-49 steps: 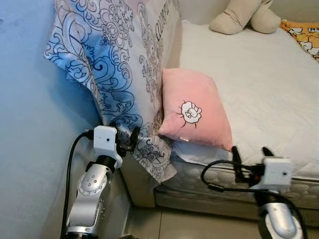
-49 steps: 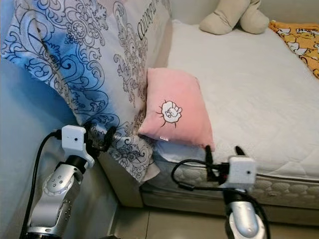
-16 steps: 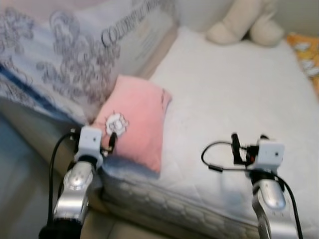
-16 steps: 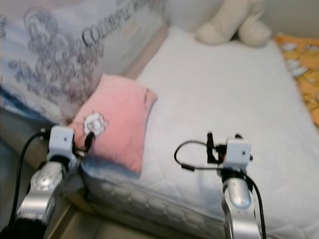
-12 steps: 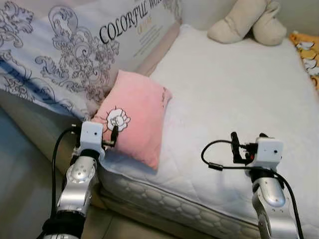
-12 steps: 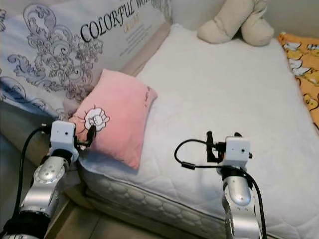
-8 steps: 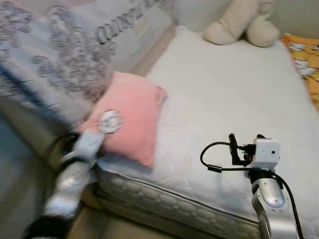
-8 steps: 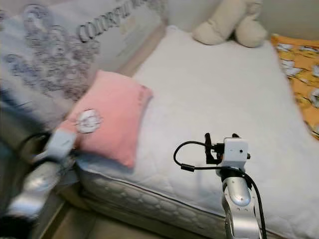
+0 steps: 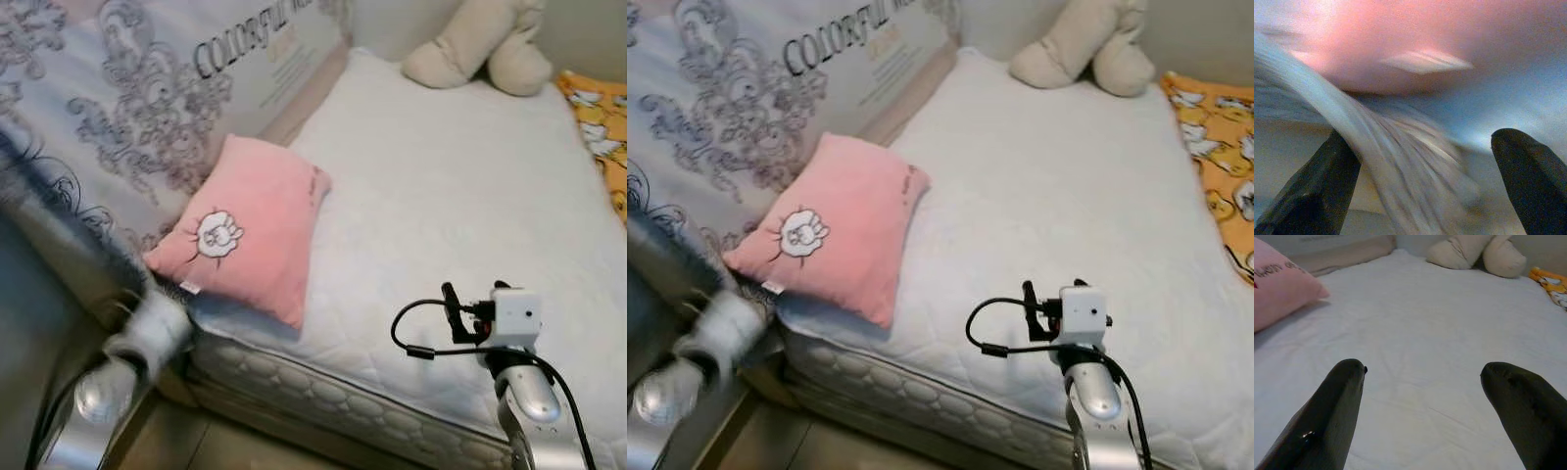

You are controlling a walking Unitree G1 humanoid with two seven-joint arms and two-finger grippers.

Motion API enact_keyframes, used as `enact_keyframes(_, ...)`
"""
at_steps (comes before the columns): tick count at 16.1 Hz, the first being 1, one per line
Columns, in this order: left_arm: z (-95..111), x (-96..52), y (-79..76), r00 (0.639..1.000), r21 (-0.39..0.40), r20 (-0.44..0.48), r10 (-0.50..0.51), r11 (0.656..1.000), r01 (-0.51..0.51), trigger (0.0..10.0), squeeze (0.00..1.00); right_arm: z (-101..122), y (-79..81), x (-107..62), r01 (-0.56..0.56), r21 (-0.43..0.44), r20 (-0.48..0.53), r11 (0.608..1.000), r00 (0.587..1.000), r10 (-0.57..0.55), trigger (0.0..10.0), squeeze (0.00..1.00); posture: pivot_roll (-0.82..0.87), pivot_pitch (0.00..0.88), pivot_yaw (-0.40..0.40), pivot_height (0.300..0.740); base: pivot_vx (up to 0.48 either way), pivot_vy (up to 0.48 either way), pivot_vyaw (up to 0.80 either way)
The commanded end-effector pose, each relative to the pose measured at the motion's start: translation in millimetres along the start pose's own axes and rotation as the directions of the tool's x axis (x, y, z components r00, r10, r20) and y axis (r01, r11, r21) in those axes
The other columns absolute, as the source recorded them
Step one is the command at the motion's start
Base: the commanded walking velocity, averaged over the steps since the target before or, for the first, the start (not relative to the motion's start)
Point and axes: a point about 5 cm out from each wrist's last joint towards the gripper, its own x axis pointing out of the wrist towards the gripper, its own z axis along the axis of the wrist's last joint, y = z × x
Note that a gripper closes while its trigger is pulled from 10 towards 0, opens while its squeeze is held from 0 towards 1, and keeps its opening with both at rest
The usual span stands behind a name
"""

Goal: Clean up the room

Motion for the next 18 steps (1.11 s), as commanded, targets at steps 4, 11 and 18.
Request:
enact_keyframes(4, 42, 24.8, -47.4, 0.95, -0.293, 0.225, -0.216, 0.915, 0.277, 10.0, 0.0, 3, -11.7, -4.2, 0.039, 0.001, 0.021, 0.999, 0.999, -0.039, 10.0, 0.0, -0.03, 0.0, 0.014, 0.727, 0.0, 0.0, 0.0)
enact_keyframes(11, 113, 27.8, -17.6, 0.919, -0.395, 0.393, -0.037, 0.895, 0.205, 10.0, 0.0, 13, -12.6, -5.5, 0.064, 0.0, 0.062, 0.998, 0.996, -0.064, 10.0, 0.0, -0.08, 0.0, 0.035, 0.727, 0.0, 0.0, 0.0)
enact_keyframes(18, 171, 39.3, 13.2, 0.789, -0.623, 0.481, 0.382, 0.782, 0.001, 10.0, 0.0, 36, -12.3, -8.1, 0.169, 0.012, 0.155, 0.986, 0.973, -0.169, 10.0, 0.0, -0.12, 0.0, 0.044, 0.727, 0.0, 0.0, -0.15)
